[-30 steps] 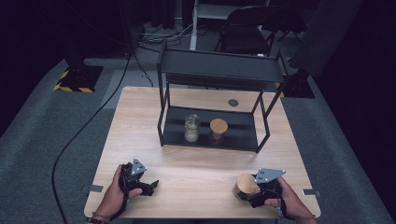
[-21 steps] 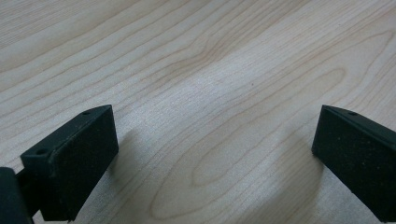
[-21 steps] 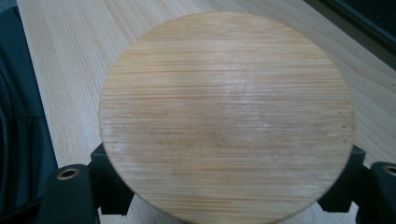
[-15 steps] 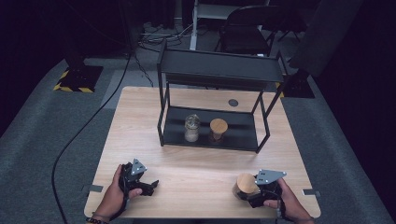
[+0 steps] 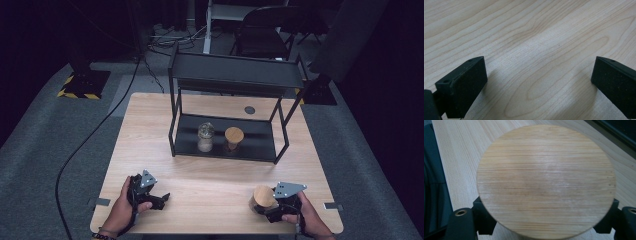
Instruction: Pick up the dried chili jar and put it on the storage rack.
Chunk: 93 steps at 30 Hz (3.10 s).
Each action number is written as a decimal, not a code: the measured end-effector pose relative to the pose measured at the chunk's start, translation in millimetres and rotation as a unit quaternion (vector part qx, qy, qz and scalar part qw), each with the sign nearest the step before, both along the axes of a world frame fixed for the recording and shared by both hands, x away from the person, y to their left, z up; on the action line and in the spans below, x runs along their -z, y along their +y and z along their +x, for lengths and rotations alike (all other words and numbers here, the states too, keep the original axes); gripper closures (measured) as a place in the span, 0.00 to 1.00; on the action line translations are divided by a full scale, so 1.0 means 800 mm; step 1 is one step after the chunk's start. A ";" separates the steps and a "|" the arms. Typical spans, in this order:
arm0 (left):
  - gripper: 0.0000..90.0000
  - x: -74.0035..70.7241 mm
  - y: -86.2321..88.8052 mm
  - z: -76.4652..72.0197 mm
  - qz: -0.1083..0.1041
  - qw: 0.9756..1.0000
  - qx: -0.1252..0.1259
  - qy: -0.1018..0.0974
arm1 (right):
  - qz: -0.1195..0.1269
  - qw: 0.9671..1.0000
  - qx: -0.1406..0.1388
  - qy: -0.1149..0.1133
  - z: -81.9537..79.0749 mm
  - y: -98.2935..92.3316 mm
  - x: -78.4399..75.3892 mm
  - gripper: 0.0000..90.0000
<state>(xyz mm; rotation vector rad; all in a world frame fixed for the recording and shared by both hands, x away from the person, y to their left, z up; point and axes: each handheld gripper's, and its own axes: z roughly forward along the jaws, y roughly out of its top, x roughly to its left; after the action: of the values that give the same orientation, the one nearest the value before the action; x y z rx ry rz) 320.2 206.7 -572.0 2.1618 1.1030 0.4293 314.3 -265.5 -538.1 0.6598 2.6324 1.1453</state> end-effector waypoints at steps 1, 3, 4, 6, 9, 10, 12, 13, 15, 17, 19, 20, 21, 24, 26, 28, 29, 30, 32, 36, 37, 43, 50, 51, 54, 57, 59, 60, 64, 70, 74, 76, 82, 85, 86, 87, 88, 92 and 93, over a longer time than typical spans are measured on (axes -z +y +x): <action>0.00 0.000 0.000 0.000 0.000 1.000 0.000 0.000 | 0.000 1.000 0.000 0.000 0.000 0.000 0.000 0.27; 0.00 0.000 0.000 0.000 0.000 1.000 0.000 0.000 | -0.001 1.000 0.001 0.000 0.000 0.000 0.000 0.27; 0.00 0.000 0.000 0.000 0.000 1.000 0.000 0.000 | -0.002 1.000 0.000 -0.001 0.000 0.000 -0.001 0.27; 0.00 0.000 0.000 0.000 0.000 1.000 0.000 0.000 | -0.004 1.000 0.000 -0.001 0.000 0.000 -0.001 0.27; 0.00 0.000 0.000 0.000 0.000 1.000 0.000 0.000 | -0.006 1.000 0.002 -0.002 0.000 0.000 -0.002 0.27; 0.00 0.000 0.000 0.000 0.000 1.000 0.000 0.000 | -0.007 1.000 0.002 -0.002 0.000 0.000 -0.002 0.27; 0.00 0.000 0.000 0.000 0.000 1.000 0.000 0.000 | -0.009 1.000 0.004 -0.003 -0.001 0.000 -0.002 0.27; 0.00 0.000 0.000 0.000 0.000 1.000 0.000 0.000 | -0.009 1.000 0.005 -0.003 0.000 0.000 -0.002 0.27; 0.00 0.000 0.000 0.000 0.000 1.000 0.000 0.000 | -0.010 1.000 0.006 -0.003 -0.001 0.000 -0.003 0.28; 0.00 0.000 0.000 0.000 0.000 1.000 0.000 0.000 | -0.011 1.000 0.008 -0.003 0.000 0.000 -0.003 0.28; 0.00 0.000 0.000 0.000 0.000 1.000 0.000 0.000 | -0.012 1.000 0.008 -0.003 0.000 0.000 -0.003 0.28; 0.00 0.000 0.000 0.000 0.000 1.000 0.000 0.000 | -0.012 1.000 0.010 -0.003 0.000 0.000 -0.003 0.28; 0.00 0.000 0.000 0.000 0.000 1.000 0.000 0.000 | -0.012 1.000 0.010 -0.003 0.000 0.000 -0.003 0.28; 0.00 0.000 0.000 0.000 0.000 1.000 0.000 0.000 | -0.013 1.000 0.013 -0.003 0.000 -0.001 -0.004 0.28; 0.00 0.000 0.000 0.000 0.000 1.000 0.000 0.000 | -0.014 1.000 0.016 -0.003 0.001 -0.002 -0.004 0.28; 0.00 0.000 0.000 0.000 0.000 1.000 0.000 0.000 | -0.015 1.000 0.019 -0.004 0.001 -0.003 -0.005 0.28; 0.00 0.000 0.000 0.000 0.000 1.000 0.000 0.000 | -0.016 1.000 0.020 -0.004 0.001 -0.003 -0.005 0.28; 0.00 0.000 0.000 0.000 0.000 1.000 0.000 0.000 | -0.016 1.000 0.023 -0.004 0.002 -0.004 -0.005 0.28; 0.00 0.000 0.000 0.000 0.000 1.000 0.000 0.000 | -0.017 0.999 0.027 -0.004 0.002 -0.005 -0.006 0.28; 0.00 0.000 0.000 0.000 0.000 1.000 0.000 0.000 | -0.014 0.999 0.032 -0.005 0.001 -0.007 -0.008 0.28; 0.00 0.000 0.000 0.000 0.000 1.000 0.000 0.000 | -0.013 0.999 0.033 -0.006 0.001 -0.008 -0.009 0.28; 0.00 0.000 0.000 0.000 0.000 1.000 0.000 0.000 | -0.010 0.999 0.044 -0.008 0.001 -0.010 -0.013 0.28; 0.00 0.000 0.000 0.000 0.000 1.000 0.000 0.000 | -0.012 0.998 0.058 -0.006 0.002 -0.012 -0.017 0.28; 0.00 0.000 0.000 0.000 0.000 1.000 0.000 0.000 | -0.012 0.998 0.061 -0.006 0.003 -0.012 -0.017 0.28; 0.00 0.000 0.000 0.000 0.000 1.000 0.000 0.000 | -0.016 0.997 0.069 -0.005 0.004 -0.013 -0.019 0.28; 0.00 0.000 0.000 0.000 0.000 1.000 0.000 0.000 | -0.016 0.997 0.075 -0.005 0.005 -0.014 -0.020 0.28; 0.00 0.000 0.000 0.000 0.000 1.000 0.000 0.000 | -0.016 0.997 0.081 -0.003 0.006 -0.014 -0.022 0.28; 0.00 0.000 0.000 0.000 0.000 1.000 0.000 0.000 | -0.016 0.996 0.083 -0.004 0.006 -0.014 -0.022 0.28; 0.00 0.000 0.000 0.000 0.000 1.000 0.000 0.000 | -0.018 0.995 0.098 -0.002 0.007 -0.014 -0.024 0.28; 0.00 0.000 0.000 0.000 0.000 1.000 0.000 0.000 | -0.024 0.992 0.126 -0.002 0.011 -0.016 -0.028 0.28; 0.00 0.000 0.000 0.000 0.000 1.000 0.000 0.000 | -0.027 0.990 0.140 -0.002 0.015 -0.017 -0.031 0.28; 0.00 0.000 0.000 0.000 0.000 1.000 0.000 0.000 | -0.033 0.989 0.146 -0.004 0.016 -0.016 -0.033 0.28; 0.00 0.000 0.000 0.000 0.000 1.000 0.000 0.000 | -0.037 0.986 0.160 -0.004 0.020 -0.013 -0.037 0.28; 0.00 0.000 0.000 0.000 0.000 1.000 0.000 0.000 | -0.039 0.985 0.167 -0.005 0.022 -0.012 -0.039 0.28; 0.00 0.000 0.000 0.000 0.000 1.000 0.000 0.000 | -0.039 0.985 0.170 -0.003 0.023 -0.011 -0.040 0.28; 0.00 0.000 0.000 0.000 0.000 1.000 0.000 0.000 | -0.038 0.984 0.173 -0.001 0.024 -0.011 -0.041 0.28; 0.00 0.000 0.000 0.000 0.000 1.000 0.000 0.000 | -0.038 0.984 0.175 -0.002 0.026 -0.010 -0.041 0.28; 0.00 0.000 0.000 0.000 0.000 1.000 0.000 0.000 | -0.038 0.983 0.182 0.002 0.029 -0.007 -0.044 0.28; 0.00 0.000 0.000 0.000 0.000 1.000 0.000 0.000 | -0.039 0.982 0.183 0.002 0.030 -0.007 -0.044 0.28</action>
<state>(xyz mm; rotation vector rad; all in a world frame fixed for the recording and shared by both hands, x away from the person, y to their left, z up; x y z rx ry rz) 320.2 206.7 -572.0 2.1620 1.1031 0.4295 338.3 -270.9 -502.6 1.0739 2.4036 0.9279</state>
